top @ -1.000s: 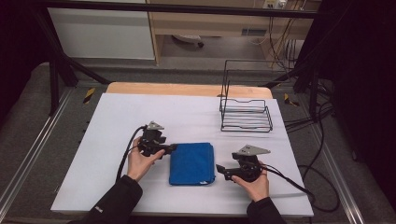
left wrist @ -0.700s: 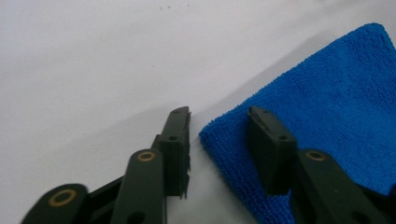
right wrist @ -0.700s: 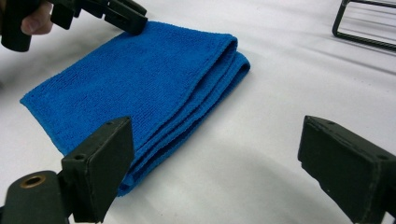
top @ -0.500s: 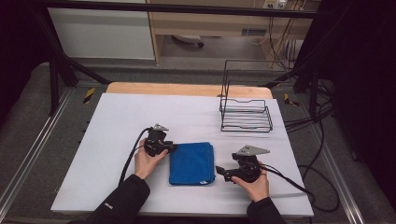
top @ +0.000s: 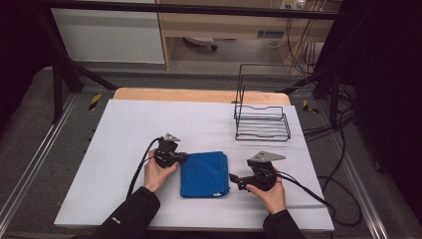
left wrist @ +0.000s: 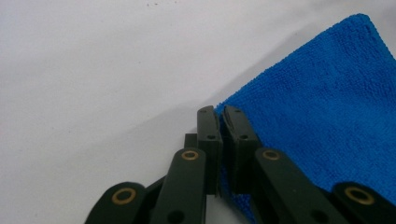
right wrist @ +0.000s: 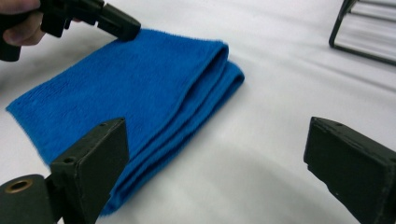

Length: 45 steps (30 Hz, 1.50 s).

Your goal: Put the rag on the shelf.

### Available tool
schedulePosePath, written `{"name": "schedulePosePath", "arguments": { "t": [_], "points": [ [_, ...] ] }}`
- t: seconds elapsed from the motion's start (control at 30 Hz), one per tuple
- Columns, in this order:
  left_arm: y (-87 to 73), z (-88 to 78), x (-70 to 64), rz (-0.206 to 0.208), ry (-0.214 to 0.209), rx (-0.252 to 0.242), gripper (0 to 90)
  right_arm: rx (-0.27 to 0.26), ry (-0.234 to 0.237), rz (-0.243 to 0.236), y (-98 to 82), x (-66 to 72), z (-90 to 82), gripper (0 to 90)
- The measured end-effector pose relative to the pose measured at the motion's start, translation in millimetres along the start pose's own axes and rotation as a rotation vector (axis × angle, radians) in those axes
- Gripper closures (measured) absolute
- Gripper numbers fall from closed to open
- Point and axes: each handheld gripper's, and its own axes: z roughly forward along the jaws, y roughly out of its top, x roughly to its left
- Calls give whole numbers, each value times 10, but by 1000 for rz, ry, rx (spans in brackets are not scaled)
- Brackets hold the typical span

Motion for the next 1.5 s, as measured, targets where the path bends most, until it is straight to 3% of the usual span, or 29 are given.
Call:
{"name": "schedulePosePath", "arguments": {
  "t": [0.2, 0.4, 0.5, 0.67, 0.83, 1.2, 1.5],
  "points": [
    [-8, 9, -14, 34, 10, -5, 852, 7, -16, 14, 119, -37, 152, 59],
    [-10, 11, -17, 43, 11, -7, 850, -7, -37, 55, 307, -73, 332, 62],
    [-11, 12, -19, 45, 15, -8, 849, -3, -36, 52, 380, -86, 445, 75],
    [-12, 9, -12, 50, 10, -5, 848, 16, -29, 66, 437, -108, 632, 180],
    [-11, 11, -12, 49, 8, -7, 846, 40, -71, 71, 439, -136, 750, 286],
    [-14, 9, -17, 60, 13, -9, 843, 93, -66, 46, 380, -112, 785, 498],
    [-19, 7, -9, 57, 3, -12, 841, 117, -16, 90, 370, -74, 766, 722]
  ]
}}
